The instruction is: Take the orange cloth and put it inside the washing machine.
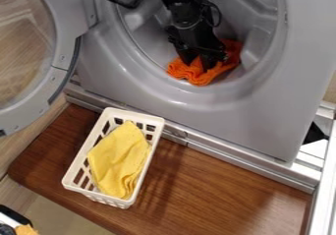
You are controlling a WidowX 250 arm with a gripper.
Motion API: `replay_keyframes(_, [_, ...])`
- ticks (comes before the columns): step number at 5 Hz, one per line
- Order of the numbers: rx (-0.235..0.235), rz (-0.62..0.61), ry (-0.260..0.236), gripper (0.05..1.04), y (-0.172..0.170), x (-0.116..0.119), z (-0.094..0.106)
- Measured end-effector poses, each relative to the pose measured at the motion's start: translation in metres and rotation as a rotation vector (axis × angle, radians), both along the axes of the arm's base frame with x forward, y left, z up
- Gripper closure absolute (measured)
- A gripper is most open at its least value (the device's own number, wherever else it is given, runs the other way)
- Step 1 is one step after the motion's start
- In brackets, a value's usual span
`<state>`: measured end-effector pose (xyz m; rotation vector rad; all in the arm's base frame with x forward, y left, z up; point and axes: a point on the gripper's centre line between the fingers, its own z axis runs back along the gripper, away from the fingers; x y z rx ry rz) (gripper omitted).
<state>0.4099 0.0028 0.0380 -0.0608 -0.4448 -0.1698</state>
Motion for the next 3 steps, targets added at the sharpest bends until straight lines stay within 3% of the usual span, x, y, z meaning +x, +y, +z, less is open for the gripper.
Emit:
replay_keyframes(1, [-0.024, -0.007, 0.001, 0.096, -0.002, -0.007, 0.007])
replay_keyframes(2, [-0.051, 0.011, 0.010, 0.082, 0.003, -0.009, 0.008])
replay_keyframes(3, [-0.052, 0.011, -0.029, 0.083, 0.008, -0.011, 0.027])
